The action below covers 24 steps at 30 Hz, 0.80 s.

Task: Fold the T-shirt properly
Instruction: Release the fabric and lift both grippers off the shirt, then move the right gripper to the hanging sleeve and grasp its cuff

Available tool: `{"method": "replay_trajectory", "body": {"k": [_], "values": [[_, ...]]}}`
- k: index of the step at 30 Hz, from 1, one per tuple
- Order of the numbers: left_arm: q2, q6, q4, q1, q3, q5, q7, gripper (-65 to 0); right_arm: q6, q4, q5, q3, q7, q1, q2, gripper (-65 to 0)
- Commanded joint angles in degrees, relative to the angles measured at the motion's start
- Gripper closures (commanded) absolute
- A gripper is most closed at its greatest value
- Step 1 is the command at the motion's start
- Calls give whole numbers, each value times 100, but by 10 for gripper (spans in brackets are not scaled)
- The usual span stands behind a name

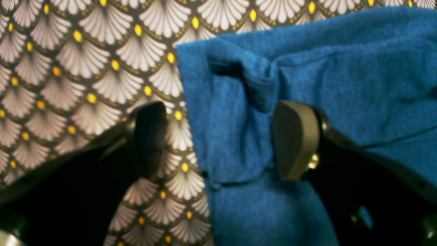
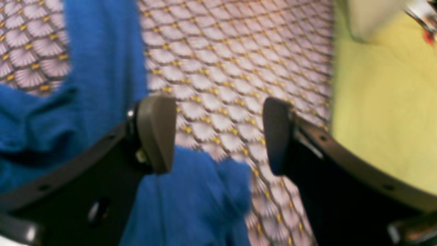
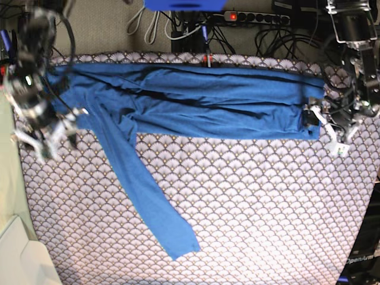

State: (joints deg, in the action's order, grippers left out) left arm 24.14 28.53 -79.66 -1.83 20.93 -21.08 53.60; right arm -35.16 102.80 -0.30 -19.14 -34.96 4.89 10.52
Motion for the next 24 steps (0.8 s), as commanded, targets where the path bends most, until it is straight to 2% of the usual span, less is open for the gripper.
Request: {"method": "replay_trajectory", "body": {"k": [1, 4, 10, 17, 21, 24], "values": [[105, -9, -100, 73, 153, -41, -73, -478, 39, -105, 43, 169, 2, -379, 112, -405], [78, -9, -100, 73, 452, -41, -73, -478, 39, -1010, 43, 749, -324, -1363, 121, -405], [69, -9, -100, 81, 540, -33, -73, -478, 39, -3445, 43, 1347, -227, -3183, 51, -405], [61, -9, -109, 108, 540, -50, -73, -478, 39, -6382, 43, 1382, 995, -4510, -134, -405], [61, -9, -109, 108, 549, -50, -73, -478, 39, -7076, 34, 1382, 1549, -4660, -186, -405], [61, -36, -109, 125, 549, -50, -73, -478, 56, -7252, 34, 1382, 1742, -4660, -204, -405]]}}
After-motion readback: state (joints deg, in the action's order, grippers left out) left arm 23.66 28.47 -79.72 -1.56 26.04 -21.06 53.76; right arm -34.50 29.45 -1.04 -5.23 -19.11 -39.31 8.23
